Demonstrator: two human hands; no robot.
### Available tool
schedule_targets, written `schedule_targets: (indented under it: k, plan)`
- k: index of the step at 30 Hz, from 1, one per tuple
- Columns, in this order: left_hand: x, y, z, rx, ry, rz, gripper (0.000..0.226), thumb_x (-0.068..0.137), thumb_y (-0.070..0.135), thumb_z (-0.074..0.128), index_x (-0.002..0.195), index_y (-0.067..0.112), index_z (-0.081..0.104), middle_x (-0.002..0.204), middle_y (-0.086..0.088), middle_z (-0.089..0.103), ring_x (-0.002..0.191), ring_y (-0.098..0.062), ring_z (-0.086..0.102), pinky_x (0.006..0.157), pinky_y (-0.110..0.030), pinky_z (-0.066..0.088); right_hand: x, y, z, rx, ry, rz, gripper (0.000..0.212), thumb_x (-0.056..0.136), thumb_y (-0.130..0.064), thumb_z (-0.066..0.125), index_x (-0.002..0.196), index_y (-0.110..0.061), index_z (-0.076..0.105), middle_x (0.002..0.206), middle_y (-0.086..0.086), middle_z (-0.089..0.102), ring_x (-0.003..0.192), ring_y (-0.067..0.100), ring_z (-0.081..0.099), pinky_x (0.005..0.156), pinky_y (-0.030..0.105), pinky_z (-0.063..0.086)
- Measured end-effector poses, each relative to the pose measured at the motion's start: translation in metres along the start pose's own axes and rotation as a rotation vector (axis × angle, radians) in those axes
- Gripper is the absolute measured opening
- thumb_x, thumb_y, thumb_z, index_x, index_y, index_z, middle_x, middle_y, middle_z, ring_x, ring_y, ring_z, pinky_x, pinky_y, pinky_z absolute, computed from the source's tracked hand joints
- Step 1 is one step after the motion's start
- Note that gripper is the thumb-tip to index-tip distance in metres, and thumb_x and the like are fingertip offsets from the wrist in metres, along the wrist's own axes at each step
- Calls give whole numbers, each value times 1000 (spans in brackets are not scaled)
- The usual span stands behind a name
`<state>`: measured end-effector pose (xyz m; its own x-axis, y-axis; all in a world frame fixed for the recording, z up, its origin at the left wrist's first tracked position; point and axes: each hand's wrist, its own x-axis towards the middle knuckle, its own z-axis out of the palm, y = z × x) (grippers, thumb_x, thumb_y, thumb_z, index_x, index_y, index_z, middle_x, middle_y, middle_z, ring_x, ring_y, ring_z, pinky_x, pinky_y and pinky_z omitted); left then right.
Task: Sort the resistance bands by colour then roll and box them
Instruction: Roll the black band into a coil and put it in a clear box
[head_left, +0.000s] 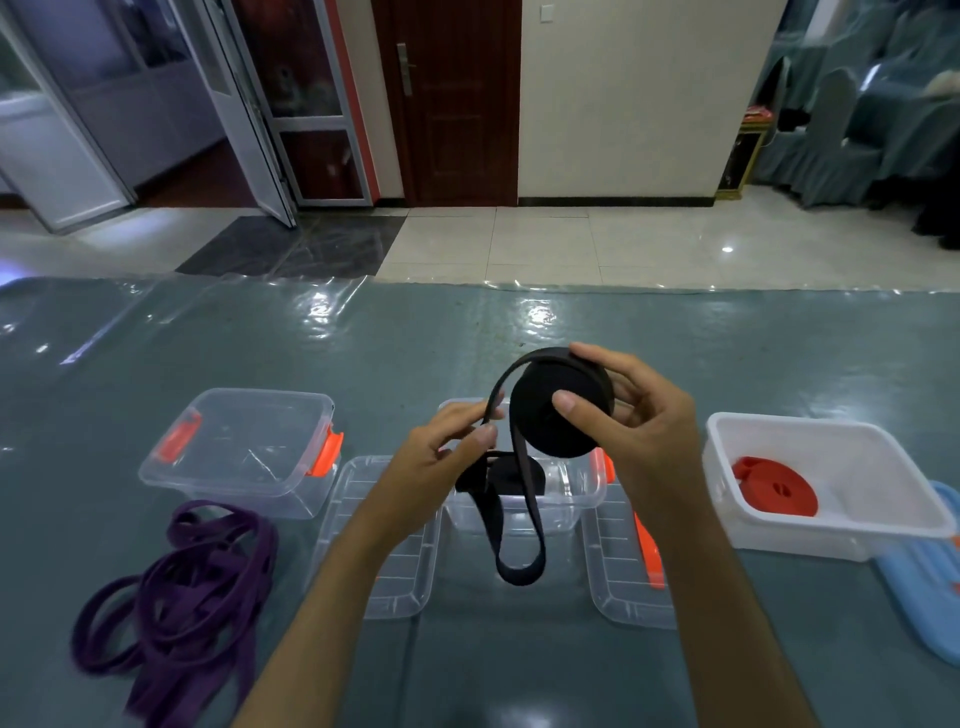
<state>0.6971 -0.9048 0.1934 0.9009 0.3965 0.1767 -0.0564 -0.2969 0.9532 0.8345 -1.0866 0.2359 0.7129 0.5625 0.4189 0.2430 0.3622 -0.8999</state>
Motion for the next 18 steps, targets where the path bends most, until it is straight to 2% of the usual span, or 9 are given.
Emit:
schedule_targets:
  k: [2,4,6,8,11,14,17,18]
  plan:
    - [1,-3,0,15,-44,7,45,104,61,47,145,47,58,136,23,66,130,-2,61,105,-17,48,3,-4,1,24,23,21,43,86,-5,84,125,-19,73,115,6,80,107,24,77,87,29,63]
    - [0,-9,-3,-8,-40,-30,49,100,66,53,144,44,59,125,12,73,121,-8,68,99,-20,53,7,-9,1,24,19,33,42,85,-10,85,123,-23,74,113,5,80,106,24,78,87,29,63]
    - [-2,-20,-6,-8,-33,-63,42,92,58,72,129,39,68,105,5,76,100,-11,74,85,-20,57,9,-14,1,5,9,30,42,83,-15,85,123,-25,74,112,3,81,104,23,78,86,28,63]
    - [-3,-34,-7,89,13,-67,28,87,49,82,109,34,73,98,8,73,93,-10,72,80,-18,55,10,-17,1,-4,6,33,43,83,-17,85,124,-24,74,112,1,81,104,20,78,84,26,63]
    - [-3,-43,-6,77,146,-82,17,91,48,77,92,31,76,93,6,75,89,-9,71,81,-24,53,10,-18,5,-37,6,41,44,81,-22,85,124,-26,74,112,-4,81,105,16,78,84,22,62]
    - [-3,-40,-5,-69,205,-110,33,92,58,67,83,27,69,78,8,66,80,-14,71,82,-36,61,8,-14,8,-99,-16,48,44,82,-19,86,124,-27,75,113,-6,80,107,15,76,86,23,61]
    - [-1,-35,-4,-215,217,-125,27,88,62,67,77,37,66,73,12,59,76,-15,69,81,-33,65,7,-6,11,-111,-2,52,43,84,-12,86,123,-28,75,113,-4,80,107,16,77,86,23,61]
    - [-1,-35,-6,-222,227,-137,30,85,64,69,77,35,63,72,8,55,73,-16,64,80,-33,65,6,-5,11,-101,7,51,43,84,-11,85,123,-28,75,113,-3,80,107,17,77,87,24,61]
